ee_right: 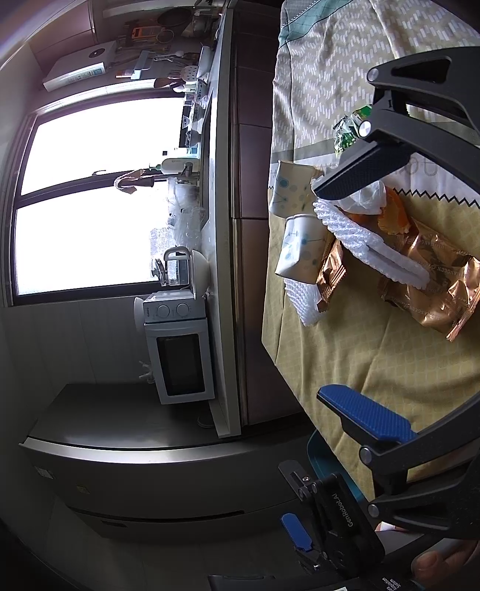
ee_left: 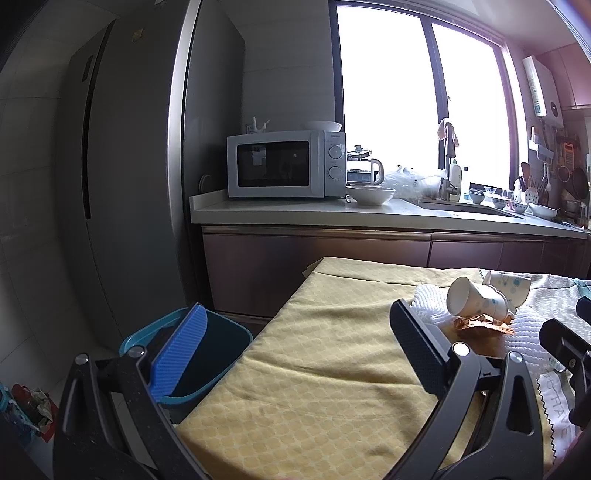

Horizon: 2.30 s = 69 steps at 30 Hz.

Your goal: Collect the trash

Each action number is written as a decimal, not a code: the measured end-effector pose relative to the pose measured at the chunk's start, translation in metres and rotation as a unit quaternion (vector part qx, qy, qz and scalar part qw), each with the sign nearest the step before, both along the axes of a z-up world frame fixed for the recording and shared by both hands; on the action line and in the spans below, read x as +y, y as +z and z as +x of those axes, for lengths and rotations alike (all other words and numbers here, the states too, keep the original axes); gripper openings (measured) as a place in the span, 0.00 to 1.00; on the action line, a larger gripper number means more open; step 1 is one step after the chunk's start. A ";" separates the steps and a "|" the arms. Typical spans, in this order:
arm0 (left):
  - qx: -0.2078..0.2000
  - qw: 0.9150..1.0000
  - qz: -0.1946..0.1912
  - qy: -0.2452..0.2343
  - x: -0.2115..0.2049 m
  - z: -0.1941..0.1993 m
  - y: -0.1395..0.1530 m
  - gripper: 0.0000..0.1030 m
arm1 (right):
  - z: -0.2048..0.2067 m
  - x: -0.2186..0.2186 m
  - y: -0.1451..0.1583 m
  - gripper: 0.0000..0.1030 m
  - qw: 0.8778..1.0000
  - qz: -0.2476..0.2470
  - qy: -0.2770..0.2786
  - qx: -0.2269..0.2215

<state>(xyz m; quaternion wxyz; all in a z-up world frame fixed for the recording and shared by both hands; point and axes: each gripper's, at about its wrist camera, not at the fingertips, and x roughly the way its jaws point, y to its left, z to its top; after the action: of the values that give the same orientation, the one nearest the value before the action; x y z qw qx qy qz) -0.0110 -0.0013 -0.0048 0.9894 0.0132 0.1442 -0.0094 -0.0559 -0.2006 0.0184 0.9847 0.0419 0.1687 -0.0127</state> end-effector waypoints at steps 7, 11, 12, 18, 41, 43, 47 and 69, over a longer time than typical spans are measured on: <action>0.002 1.000 0.000 -0.002 0.000 -0.001 -0.001 0.95 | 0.000 -0.003 0.000 0.94 1.000 0.005 0.001 0.001; 0.004 1.000 0.002 -0.006 -0.003 -0.001 -0.002 0.95 | 0.000 -0.006 -0.001 0.94 1.000 0.007 0.001 0.002; 0.005 1.000 0.002 -0.007 -0.004 -0.001 -0.003 0.95 | 0.001 -0.006 -0.001 0.94 1.000 0.008 0.000 0.003; 0.011 1.000 0.003 -0.023 -0.010 0.000 -0.003 0.95 | 0.003 -0.010 -0.001 0.94 1.000 0.009 -0.002 0.008; 0.070 0.939 0.049 -0.333 -0.122 -0.021 -0.033 0.95 | -0.001 -0.105 -0.018 0.94 0.991 0.075 -0.097 0.050; 0.086 0.932 0.057 -0.347 -0.136 -0.015 -0.039 0.91 | 0.000 -0.118 -0.024 0.94 0.989 0.085 -0.106 0.066; 0.120 0.928 0.059 -0.348 -0.152 0.003 -0.049 0.70 | 0.005 -0.142 -0.039 0.89 0.981 0.103 -0.125 0.110; 0.133 0.921 0.007 -0.366 -0.118 0.003 -0.026 0.12 | 0.004 -0.156 -0.053 0.07 0.972 0.159 -0.060 0.161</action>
<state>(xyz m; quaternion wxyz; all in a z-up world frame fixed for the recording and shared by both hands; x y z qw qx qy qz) -0.0082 -0.1193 -0.0303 0.8886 0.0703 0.2599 -0.3713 -0.0520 -0.3569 -0.0345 0.9228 0.2054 0.3220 -0.0509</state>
